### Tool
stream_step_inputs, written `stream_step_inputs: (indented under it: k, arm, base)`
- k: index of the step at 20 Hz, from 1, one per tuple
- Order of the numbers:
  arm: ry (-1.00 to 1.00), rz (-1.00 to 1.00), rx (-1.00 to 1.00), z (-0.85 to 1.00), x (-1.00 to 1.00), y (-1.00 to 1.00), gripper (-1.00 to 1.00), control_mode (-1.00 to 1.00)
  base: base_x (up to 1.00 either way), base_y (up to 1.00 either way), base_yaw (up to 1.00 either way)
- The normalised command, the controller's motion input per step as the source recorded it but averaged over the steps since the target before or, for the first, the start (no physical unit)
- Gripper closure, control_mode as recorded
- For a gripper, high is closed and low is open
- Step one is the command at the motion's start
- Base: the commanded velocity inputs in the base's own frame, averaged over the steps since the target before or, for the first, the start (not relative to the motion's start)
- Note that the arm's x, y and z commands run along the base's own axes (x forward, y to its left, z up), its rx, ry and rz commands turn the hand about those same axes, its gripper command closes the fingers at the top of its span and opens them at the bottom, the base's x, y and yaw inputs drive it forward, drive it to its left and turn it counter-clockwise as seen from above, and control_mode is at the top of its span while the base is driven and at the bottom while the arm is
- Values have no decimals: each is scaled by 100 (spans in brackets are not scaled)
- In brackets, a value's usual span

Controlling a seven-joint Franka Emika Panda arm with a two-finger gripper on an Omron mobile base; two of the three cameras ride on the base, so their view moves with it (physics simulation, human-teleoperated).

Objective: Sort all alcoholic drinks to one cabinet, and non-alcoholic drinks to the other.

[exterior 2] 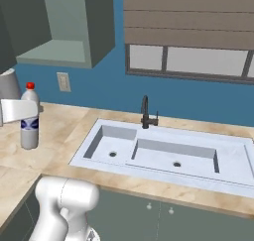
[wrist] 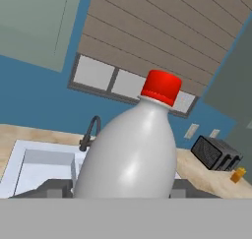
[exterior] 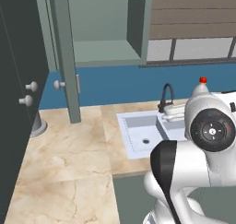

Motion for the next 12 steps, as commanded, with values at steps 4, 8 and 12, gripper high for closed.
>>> stream_step_inputs:
  k: [4,8,12]
  arm:
    - [0,0,0,0,0,0,100,100]
    - [-5,1,0,24,5,24,100,-100]
    - [-20,8,0,51,0,29,100,-100]
  base:
    - [59,49,0]
    - [8,11,0]
    - [0,0,0]
